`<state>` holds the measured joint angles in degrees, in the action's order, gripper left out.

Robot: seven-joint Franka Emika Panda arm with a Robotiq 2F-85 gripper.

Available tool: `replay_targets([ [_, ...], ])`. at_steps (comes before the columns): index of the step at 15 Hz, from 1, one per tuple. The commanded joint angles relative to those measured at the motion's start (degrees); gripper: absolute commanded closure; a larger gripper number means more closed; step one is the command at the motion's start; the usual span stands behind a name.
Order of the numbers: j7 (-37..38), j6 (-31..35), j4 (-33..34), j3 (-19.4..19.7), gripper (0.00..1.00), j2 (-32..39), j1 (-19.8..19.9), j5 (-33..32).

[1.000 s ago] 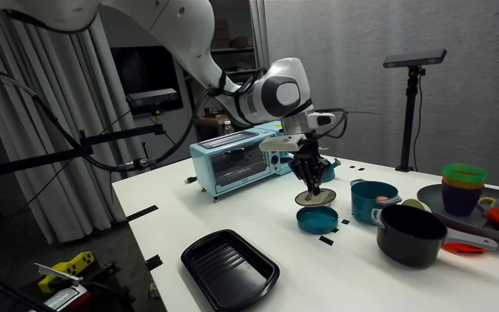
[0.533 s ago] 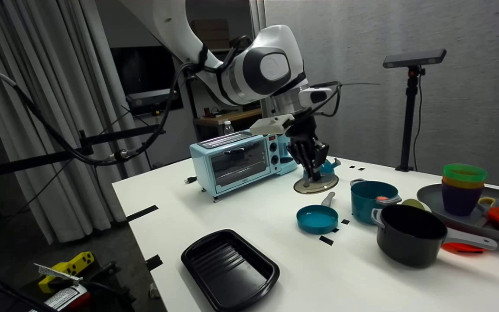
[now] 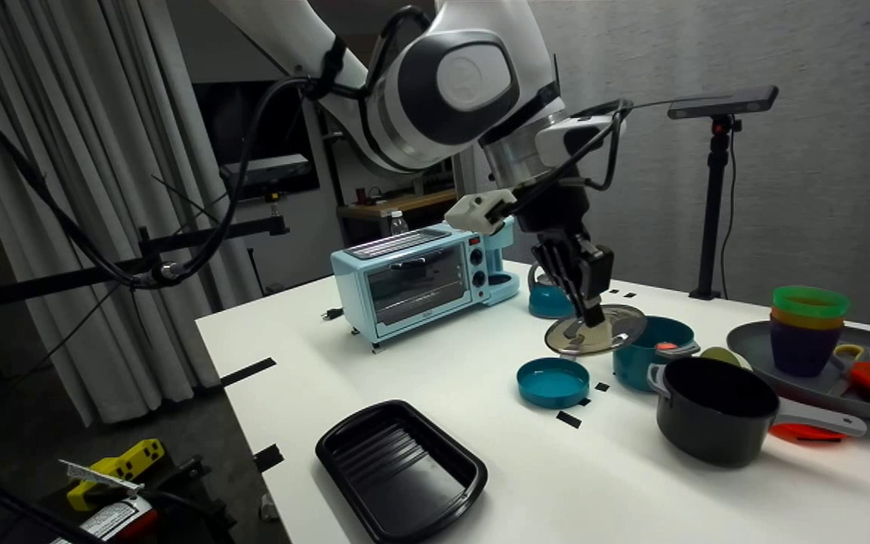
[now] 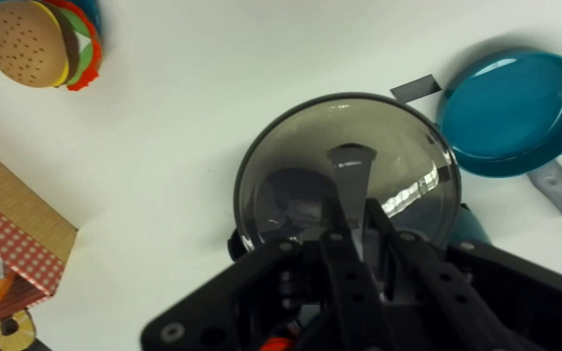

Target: Move the lid from the pan to the black pot

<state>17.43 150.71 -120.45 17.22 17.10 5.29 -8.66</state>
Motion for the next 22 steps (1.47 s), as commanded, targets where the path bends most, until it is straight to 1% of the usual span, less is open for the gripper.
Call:
replay_targets([
  [1, 2.47, 2.05, -2.17, 2.55, 0.96, -2.8, 1.75, -1.5],
  [5, 1.73, 0.08, 0.43, 3.52, 0.96, -2.72, 3.54, -0.76],
  [8, -1.4, -1.03, 2.26, 1.97, 0.96, -2.46, 5.45, 2.57],
  [13, -15.15, -3.66, 2.75, -3.41, 0.96, -3.71, 9.54, 12.53],
  [15, -18.76, -4.83, 3.34, -4.31, 0.96, -3.58, 10.4, 14.75],
  [18, -22.38, -6.45, 4.21, -4.97, 0.96, -3.37, 11.26, 16.59],
  [22, -24.41, -7.96, 4.99, -5.3, 0.96, -3.19, 11.87, 18.46],
])
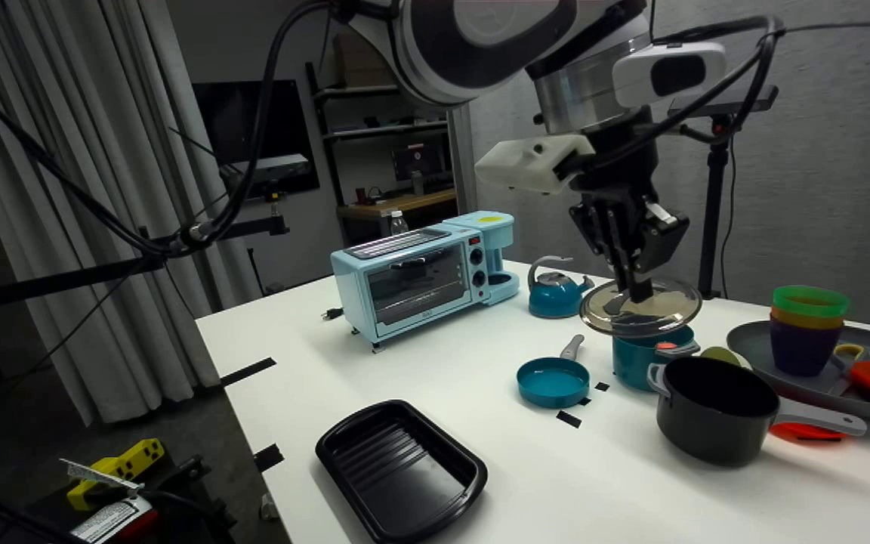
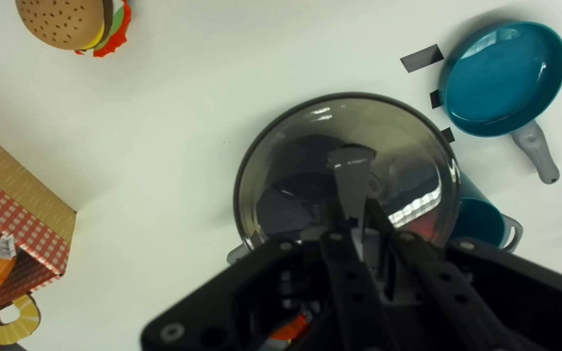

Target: Move the lid from the pan to the black pot

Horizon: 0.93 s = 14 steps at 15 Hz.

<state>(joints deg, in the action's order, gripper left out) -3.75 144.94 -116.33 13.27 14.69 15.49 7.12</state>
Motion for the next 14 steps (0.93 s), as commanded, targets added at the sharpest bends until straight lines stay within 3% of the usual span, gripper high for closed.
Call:
replay_targets([
  [1, -4.06, -1.65, 0.89, -1.77, 0.96, -0.73, 1.99, 4.16],
  [14, -0.47, 1.67, 1.33, -0.45, 0.96, -0.05, 1.13, 3.04],
])
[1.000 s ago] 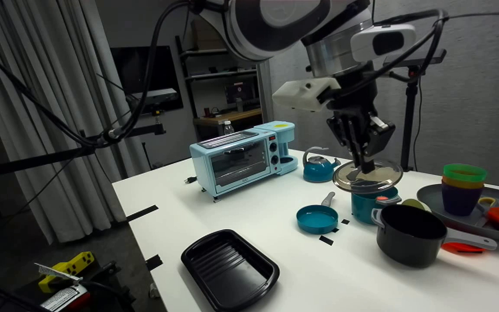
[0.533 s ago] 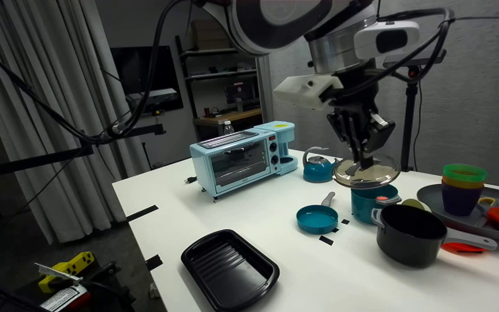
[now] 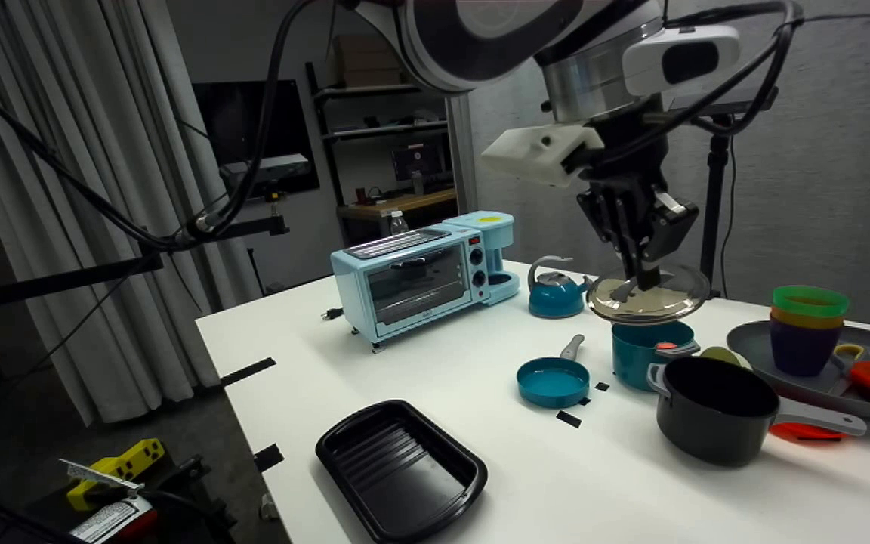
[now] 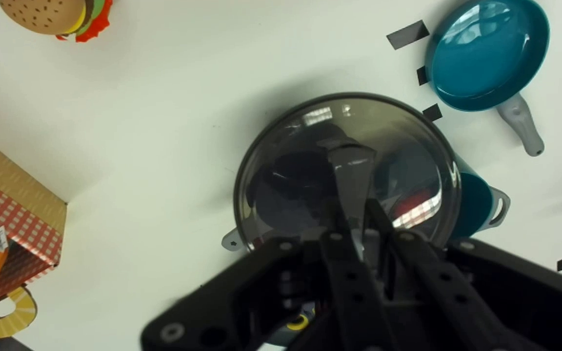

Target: Move the lid from the pan to the black pot

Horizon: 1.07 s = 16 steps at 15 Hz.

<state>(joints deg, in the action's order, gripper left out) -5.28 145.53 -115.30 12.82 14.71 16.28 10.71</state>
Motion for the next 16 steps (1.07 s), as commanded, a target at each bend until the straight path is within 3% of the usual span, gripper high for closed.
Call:
replay_targets([
  [1, 1.19, 1.31, 0.29, 0.09, 0.96, -0.05, 0.3, -0.77],
  [5, 2.26, 1.68, 0.28, 0.24, 0.96, 0.0, 0.22, -0.88],
  [6, 1.15, 0.97, 0.05, -0.21, 0.86, 0.04, 0.37, -0.45],
  [15, 1.56, 0.9, 0.07, -0.16, 0.86, 0.03, 0.33, -0.49],
  [16, 4.32, -0.15, 2.51, 0.35, 0.96, 2.47, -0.44, -1.96],
])
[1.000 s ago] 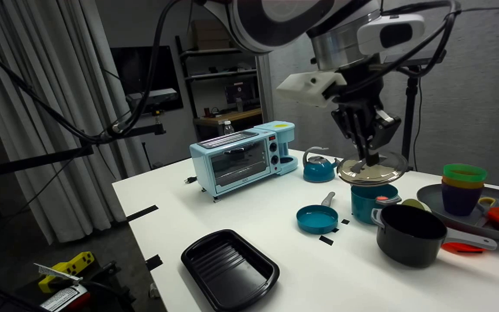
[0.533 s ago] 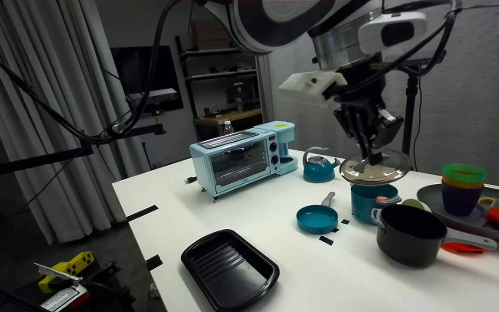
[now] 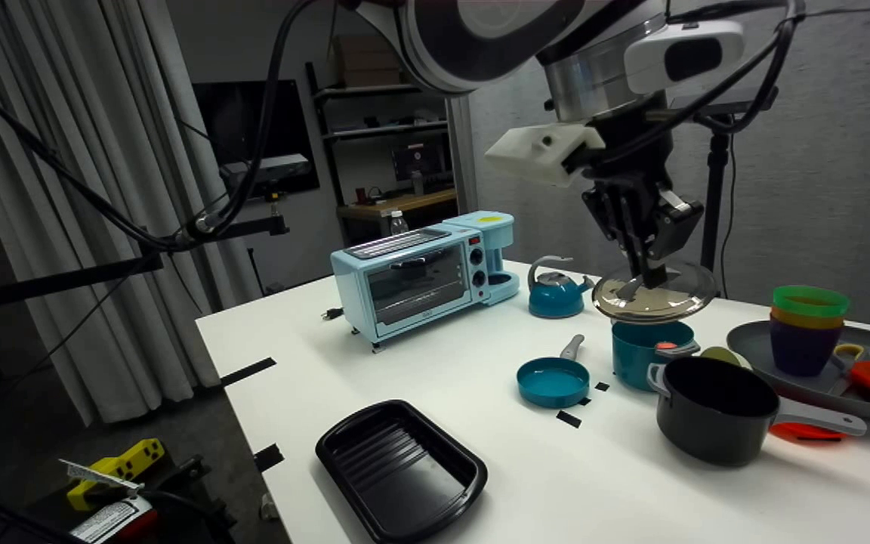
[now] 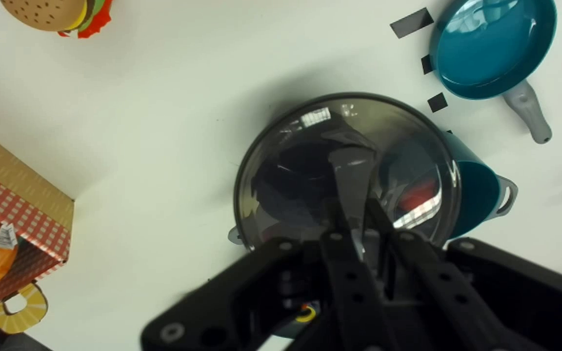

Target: Move the lid from the pan to the black pot

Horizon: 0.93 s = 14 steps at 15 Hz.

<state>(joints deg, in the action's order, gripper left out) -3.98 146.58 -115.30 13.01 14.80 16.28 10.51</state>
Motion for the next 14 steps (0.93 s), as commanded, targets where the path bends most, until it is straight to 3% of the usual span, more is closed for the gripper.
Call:
replay_targets([
  [1, 3.83, -1.1, 2.85, 0.05, 0.96, 2.83, -0.77, -2.01],
  [14, 6.28, -1.85, 21.82, -0.53, 0.96, 20.78, 2.21, -2.47],
])
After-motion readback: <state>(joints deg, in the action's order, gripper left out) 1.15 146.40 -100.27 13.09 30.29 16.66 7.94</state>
